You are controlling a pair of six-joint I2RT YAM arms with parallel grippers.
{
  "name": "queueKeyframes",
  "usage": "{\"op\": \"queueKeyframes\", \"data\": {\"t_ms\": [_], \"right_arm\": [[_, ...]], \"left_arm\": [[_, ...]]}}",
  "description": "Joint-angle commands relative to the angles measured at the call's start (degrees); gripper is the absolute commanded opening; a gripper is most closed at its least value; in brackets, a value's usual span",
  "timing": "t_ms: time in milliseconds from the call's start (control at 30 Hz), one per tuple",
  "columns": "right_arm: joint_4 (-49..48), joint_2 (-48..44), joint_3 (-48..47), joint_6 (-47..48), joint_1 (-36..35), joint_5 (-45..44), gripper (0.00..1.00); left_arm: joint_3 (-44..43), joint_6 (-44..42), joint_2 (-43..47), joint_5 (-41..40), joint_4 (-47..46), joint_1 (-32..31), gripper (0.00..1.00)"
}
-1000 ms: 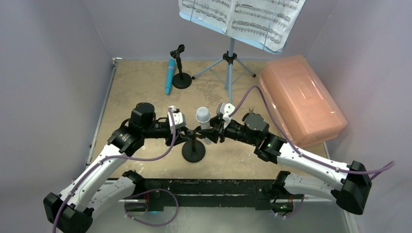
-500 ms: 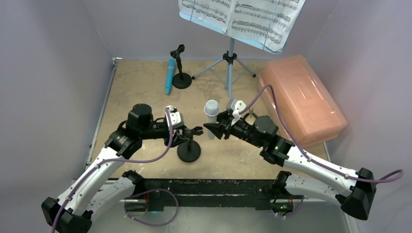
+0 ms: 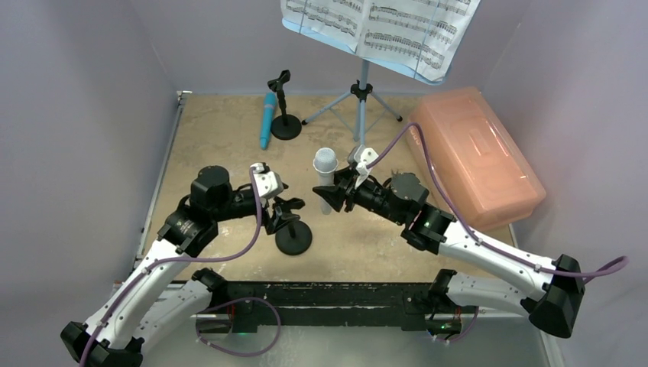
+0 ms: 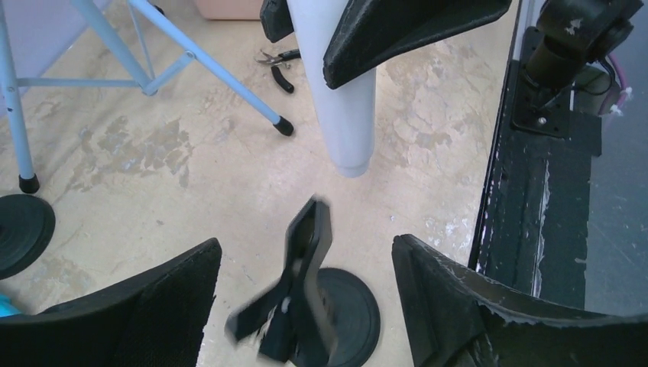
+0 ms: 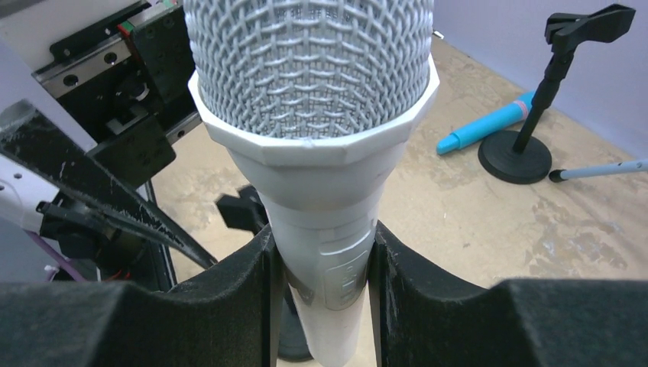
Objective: Pack up the instrument practice props
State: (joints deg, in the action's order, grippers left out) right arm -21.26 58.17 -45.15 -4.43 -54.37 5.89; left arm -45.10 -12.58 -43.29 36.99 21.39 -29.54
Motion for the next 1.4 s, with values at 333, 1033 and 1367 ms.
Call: {"op": "queueKeyframes", "data": {"t_ms": [333, 1033, 1367], "right_arm": [[2.9, 7.9, -15.0, -5.9, -0.2, -9.5, 0.09], [-3.7, 14.3, -21.1, -19.9, 1.7, -6.0, 0.10], [-8.3, 13.0, -16.4, -21.3, 1.9, -6.2, 0.21]], "left_arm": [[-6.9, 13.9, -2.8, -8.0, -15.9, 0.3, 0.88], [-9.5, 17.5, -12.4, -10.5, -26.3, 0.3, 0.77], [-9.4, 16.9, -12.6, -12.9, -24.6, 0.3, 0.00]]}}
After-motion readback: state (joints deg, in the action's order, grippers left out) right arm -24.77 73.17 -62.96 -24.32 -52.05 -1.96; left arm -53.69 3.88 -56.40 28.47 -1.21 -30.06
